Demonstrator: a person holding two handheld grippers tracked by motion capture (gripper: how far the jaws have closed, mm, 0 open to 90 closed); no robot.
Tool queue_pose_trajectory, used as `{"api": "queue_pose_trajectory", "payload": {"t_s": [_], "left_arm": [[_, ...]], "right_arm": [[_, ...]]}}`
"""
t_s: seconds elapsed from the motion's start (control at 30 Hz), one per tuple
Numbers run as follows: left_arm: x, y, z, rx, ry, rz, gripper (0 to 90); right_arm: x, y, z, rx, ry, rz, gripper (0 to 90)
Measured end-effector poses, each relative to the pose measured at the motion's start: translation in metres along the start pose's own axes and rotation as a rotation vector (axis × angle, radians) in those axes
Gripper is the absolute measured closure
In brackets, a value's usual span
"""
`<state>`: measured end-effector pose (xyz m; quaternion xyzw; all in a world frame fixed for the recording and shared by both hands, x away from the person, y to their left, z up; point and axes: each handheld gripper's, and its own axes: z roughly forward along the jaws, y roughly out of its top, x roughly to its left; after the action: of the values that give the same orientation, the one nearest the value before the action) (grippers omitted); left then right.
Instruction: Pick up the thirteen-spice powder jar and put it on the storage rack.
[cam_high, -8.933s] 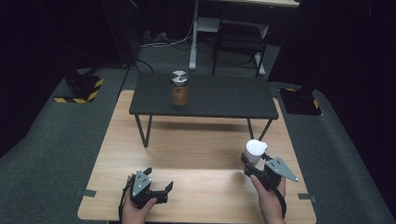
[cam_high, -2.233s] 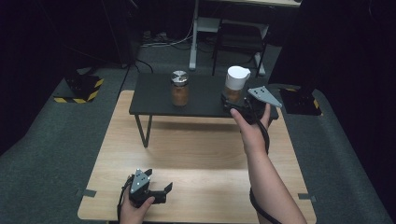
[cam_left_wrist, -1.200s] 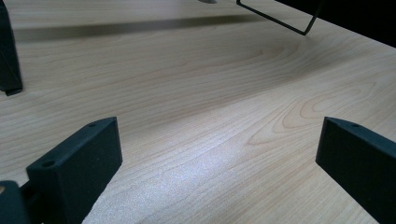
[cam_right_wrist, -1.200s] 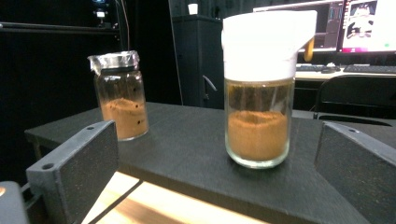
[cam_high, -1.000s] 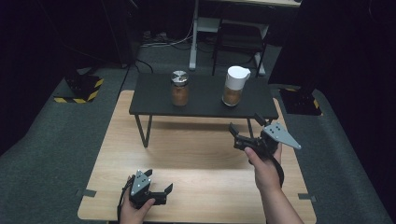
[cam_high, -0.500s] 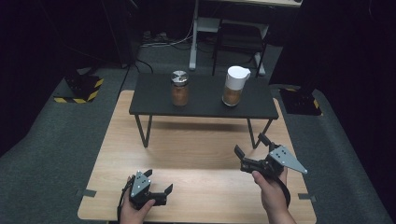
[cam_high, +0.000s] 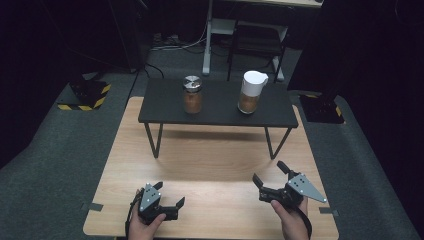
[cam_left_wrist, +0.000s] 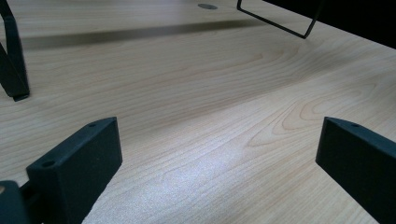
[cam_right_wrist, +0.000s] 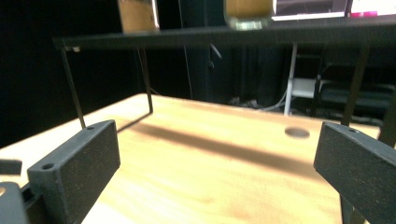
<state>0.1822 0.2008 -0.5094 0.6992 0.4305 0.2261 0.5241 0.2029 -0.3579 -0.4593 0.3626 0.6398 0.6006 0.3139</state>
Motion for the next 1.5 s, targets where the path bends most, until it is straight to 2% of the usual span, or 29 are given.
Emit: {"api": "queue_pose_trajectory", "payload": {"t_s": [0.13, 0.37, 0.53, 0.73, 0.83, 1.1, 1.2, 1.23, 1.5], "left_arm": [[0.0, 0.0, 0.0, -0.001, -0.001, -0.003, 0.6], [0.001, 0.0, 0.0, 0.0, -0.003, -0.009, 0.6], [0.0, 0.001, 0.001, 0.005, -0.003, 0.002, 0.6], [0.002, 0.003, 0.002, 0.014, -0.007, -0.004, 0.6], [0.002, 0.004, 0.003, 0.02, -0.006, -0.007, 0.6], [0.002, 0.005, 0.004, 0.019, -0.006, -0.009, 0.6], [0.001, 0.005, 0.004, 0.022, -0.002, -0.009, 0.5], [0.001, 0.005, 0.004, 0.022, 0.0, -0.01, 0.5], [-0.001, 0.005, 0.003, 0.024, -0.004, 0.007, 0.6]], "right_arm": [[-0.002, -0.015, -0.006, 0.037, -0.014, 0.018, 0.4], [-0.003, -0.029, -0.014, 0.082, -0.032, 0.031, 0.4], [-0.003, -0.034, -0.022, 0.108, -0.054, 0.031, 0.4], [-0.002, -0.041, -0.03, 0.171, -0.089, 0.014, 0.4], [-0.003, -0.041, -0.034, 0.184, -0.102, 0.018, 0.4], [-0.01, -0.04, -0.04, 0.241, -0.115, -0.031, 0.5], [-0.009, -0.039, -0.04, 0.26, -0.137, -0.044, 0.4], [-0.007, -0.038, -0.04, 0.268, -0.147, -0.076, 0.4], [-0.007, -0.038, -0.037, 0.285, -0.142, -0.101, 0.6]]}}
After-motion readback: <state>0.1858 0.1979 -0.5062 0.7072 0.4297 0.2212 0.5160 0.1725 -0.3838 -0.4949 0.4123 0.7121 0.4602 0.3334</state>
